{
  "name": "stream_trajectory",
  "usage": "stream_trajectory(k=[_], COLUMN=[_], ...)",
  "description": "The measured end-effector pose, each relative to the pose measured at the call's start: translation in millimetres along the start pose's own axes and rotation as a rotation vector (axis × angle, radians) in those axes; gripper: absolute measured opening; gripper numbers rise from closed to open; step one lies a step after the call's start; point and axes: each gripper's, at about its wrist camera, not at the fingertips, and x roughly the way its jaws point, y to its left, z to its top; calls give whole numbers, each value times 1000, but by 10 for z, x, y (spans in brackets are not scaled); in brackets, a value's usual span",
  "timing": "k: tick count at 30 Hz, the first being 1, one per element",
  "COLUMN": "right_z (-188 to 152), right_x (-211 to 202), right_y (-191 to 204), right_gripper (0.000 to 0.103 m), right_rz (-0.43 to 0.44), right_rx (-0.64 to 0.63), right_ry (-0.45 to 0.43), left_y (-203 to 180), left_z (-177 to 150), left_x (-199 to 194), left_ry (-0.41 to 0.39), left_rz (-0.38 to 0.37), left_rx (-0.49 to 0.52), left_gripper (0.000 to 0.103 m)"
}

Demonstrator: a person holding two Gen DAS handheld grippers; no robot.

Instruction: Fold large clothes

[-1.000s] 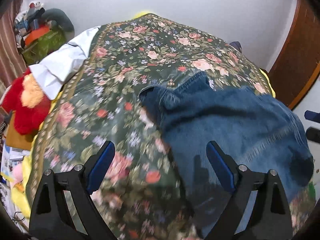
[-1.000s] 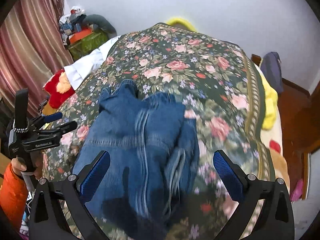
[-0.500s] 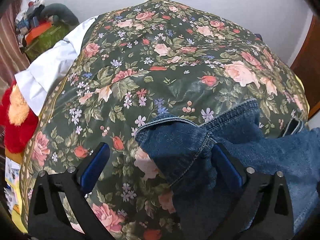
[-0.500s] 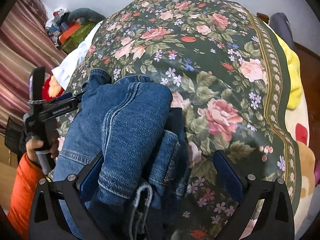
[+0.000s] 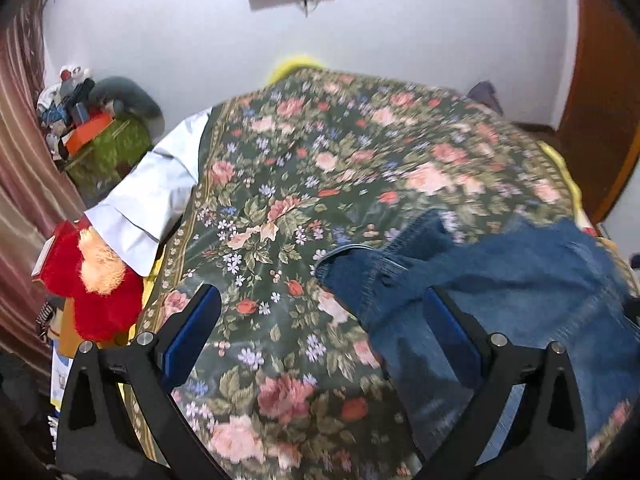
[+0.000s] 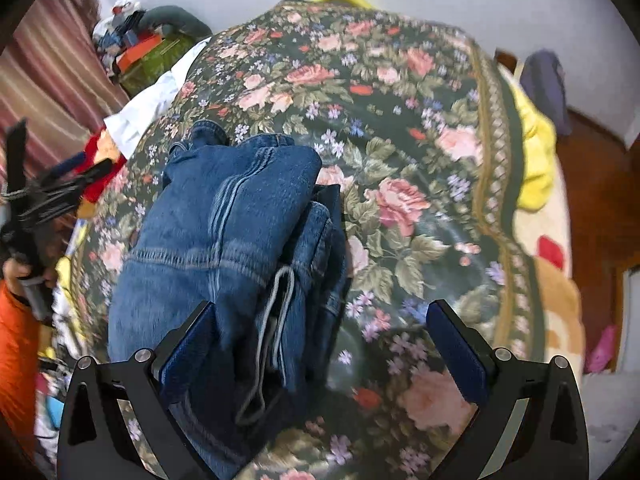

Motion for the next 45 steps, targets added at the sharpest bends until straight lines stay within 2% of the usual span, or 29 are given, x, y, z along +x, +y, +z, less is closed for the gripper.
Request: stream_trajectory(k=[3,6,11,15,18,20,23,25,29,31,35,38,41,44,45], right_z=[-78,-151,-192,-169,-127,-85,-39,-9,69,95,136,147,128,121,107], right_x=[-203,-361,-380,-8,304,485,708,817,983,1020,1095,1129,1106,1068,1024], right_y=[125,229,303,162,38,2,18,23,72,119,184,175,191,193,173], right_gripper=[103,103,103,103,103,103,103,103,103,103,103,103,103,96,90], right_rz=[-40,-37,39,161,227,241,281,318,326,320,313,317,301,295,295], right_rx=[-44,-60,-18,114,196,207,188,191,198,188,173,204,205,209,205], right_ry=[-46,-93,-119,-14,69,108,156,185,246,259,245,215,187,177,176], left_y=[6,-19,-120,-108,-57,-42,-103,-134,-152,-173,-256,-282,-344,-384,-405], left_z=[-165,-365,-651,-837,-929,-949,-933,-918,-930,-945,-937,-895,-805,-742,-712], left_x=[-269,-401,-395,-57,268,447,660,748,911,996,1160,1202,1148,1037,999], left_ry=[-30,-32,-13,111,222,268,308,318,327,340,372,381,376,359,352], left_rz=[-18,-67,-169,-308,-420,-494,-572,-586,-599,-636,-701,-715,-701,-678,-670], left_rx=[-33,-62,-107,-245,-393,-466,-499,-492,-527,-556,-594,-596,-564,-512,-492], left_gripper=[103,103,103,103,103,103,103,103,103,103,103,102,92,82,80])
